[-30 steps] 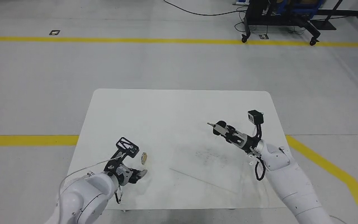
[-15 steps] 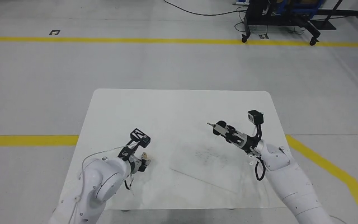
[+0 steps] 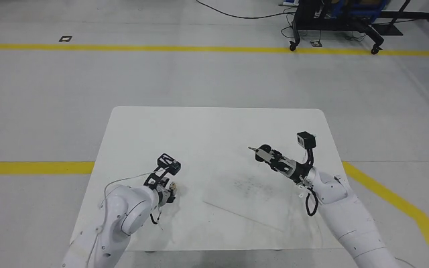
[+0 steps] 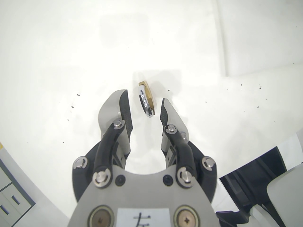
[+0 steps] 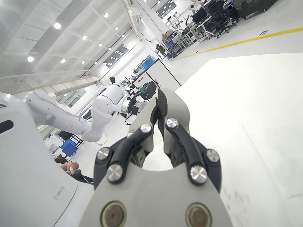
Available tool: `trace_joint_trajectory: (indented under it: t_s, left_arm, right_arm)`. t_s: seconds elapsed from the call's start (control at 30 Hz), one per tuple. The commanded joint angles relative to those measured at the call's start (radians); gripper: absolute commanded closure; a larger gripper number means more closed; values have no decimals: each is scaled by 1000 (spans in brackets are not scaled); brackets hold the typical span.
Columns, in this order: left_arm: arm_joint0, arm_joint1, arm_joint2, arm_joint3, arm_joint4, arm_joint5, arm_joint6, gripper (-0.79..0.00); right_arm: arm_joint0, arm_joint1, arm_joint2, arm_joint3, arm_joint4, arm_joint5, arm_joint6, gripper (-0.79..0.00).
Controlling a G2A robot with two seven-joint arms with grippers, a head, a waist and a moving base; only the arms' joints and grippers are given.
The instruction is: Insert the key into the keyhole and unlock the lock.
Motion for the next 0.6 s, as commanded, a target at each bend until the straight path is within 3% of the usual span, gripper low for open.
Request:
trace_joint_trajectory:
  t_s: [0.0,0.3,0.37,0.4,0.5,0.57]
  left_arm:
    - [-8,-1,4,6,-2,3,-1,-249]
    - [-38,-4,21,20,-3,0,-24,-197]
    - [-43,-5,26,24,-6,1,-20,-132]
    - [-44,-6,28,27,-6,0,-19,-65]
    - [-48,-7,33,35,-7,0,-18,0]
    - [-51,-7,35,38,-8,-1,-20,0]
  right_arm:
    - [0,0,0,0,0,0,0,0]
    - [0,0,0,0,0,0,0,0]
    - [0,0,0,0,0,0,0,0]
    - [0,0,0,0,0,0,0,0]
    - [0,0,0,0,0,0,0,0]
    - [0,0,0,0,0,0,0,0]
